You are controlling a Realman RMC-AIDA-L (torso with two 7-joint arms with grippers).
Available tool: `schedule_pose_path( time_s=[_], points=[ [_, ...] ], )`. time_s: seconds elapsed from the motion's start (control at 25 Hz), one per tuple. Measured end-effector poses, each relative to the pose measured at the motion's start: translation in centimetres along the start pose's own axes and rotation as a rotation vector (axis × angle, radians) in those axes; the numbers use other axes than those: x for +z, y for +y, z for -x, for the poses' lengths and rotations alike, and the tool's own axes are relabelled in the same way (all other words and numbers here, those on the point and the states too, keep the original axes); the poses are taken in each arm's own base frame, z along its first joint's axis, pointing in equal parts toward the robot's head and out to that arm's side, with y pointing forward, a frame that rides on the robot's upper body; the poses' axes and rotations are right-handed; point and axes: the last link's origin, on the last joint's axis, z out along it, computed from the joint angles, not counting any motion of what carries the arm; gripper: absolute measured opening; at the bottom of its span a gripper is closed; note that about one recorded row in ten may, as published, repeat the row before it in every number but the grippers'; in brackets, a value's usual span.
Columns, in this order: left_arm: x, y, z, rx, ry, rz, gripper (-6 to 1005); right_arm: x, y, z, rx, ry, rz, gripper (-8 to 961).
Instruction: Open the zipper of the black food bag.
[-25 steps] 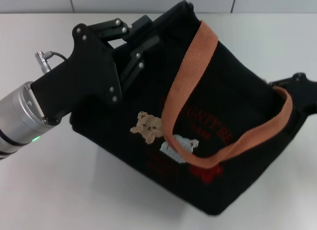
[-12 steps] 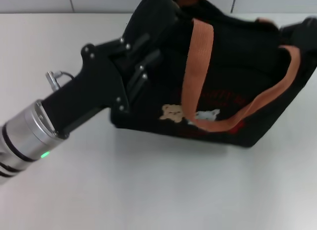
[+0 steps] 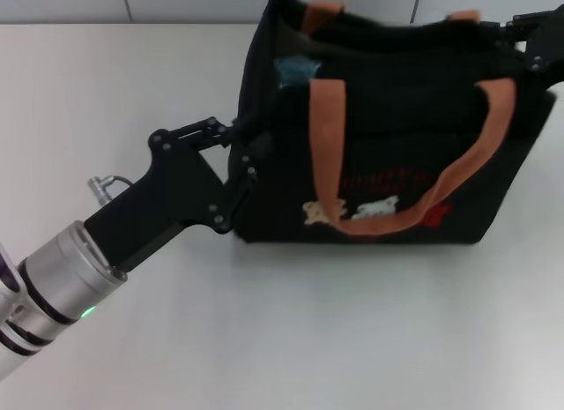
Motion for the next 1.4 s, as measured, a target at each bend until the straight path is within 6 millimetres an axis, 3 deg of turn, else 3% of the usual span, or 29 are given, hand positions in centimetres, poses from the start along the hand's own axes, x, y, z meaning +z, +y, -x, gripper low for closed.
schedule_pose_path(
  time_s=[0.28, 0.52, 0.56, 0.64, 0.72, 0.76, 0.88, 0.96, 1.12, 1.16, 1.24, 1.4],
  points=[
    [-1.5, -0.3, -0.1, 0.01, -0.005, -0.056, 290, -1.5, -0.6, 0.6, 0.04, -0.133, -0.073, 281],
    [-3.8, -0.7, -1.1, 0.015, 0.032, -0.084, 568, -5.6, -0.9, 0.5, 0.106, -0.307, -0.154, 411],
    [-4.0, -0.8, -1.3, 0.006, 0.037, -0.085, 602, -7.1, -0.6, 0.3, 0.124, -0.374, -0.169, 433],
    [-4.6, -1.5, -2.0, -0.021, 0.056, -0.079, 669, -7.6, -0.4, 0.3, 0.128, -0.396, -0.172, 476],
    [-4.9, -1.7, -2.3, -0.035, 0.064, -0.068, 737, -8.6, 0.5, -0.1, 0.139, -0.441, -0.148, 531],
    [-5.3, -1.7, -2.7, -0.056, 0.071, -0.029, 746, -9.2, 1.9, -0.6, 0.141, -0.473, -0.089, 564],
    [-5.6, -1.6, -3.1, -0.102, 0.053, 0.053, 773, -9.6, 3.5, -1.2, 0.128, -0.488, -0.01, 662],
    [-5.6, -1.2, -3.1, -0.163, -0.01, 0.189, 792, -9.8, 5.0, -2.0, 0.107, -0.464, 0.079, 716],
    [-5.5, -0.4, -2.8, -0.191, -0.056, 0.288, 828, -9.9, 8.5, -4.3, 0.027, -0.342, 0.286, 801],
    [-5.5, 0.1, -2.7, -0.2, -0.071, 0.329, 837, -9.7, 10.2, -5.4, -0.007, -0.313, 0.36, 801],
    [-5.0, 1.3, -2.2, -0.226, -0.107, 0.429, 835, -9.6, 10.7, -5.8, -0.009, -0.314, 0.374, 801],
    [-4.7, 1.8, -1.9, -0.24, -0.124, 0.463, 832, -9.3, 11.5, -6.4, 0.023, -0.329, 0.391, 801]
  ],
)
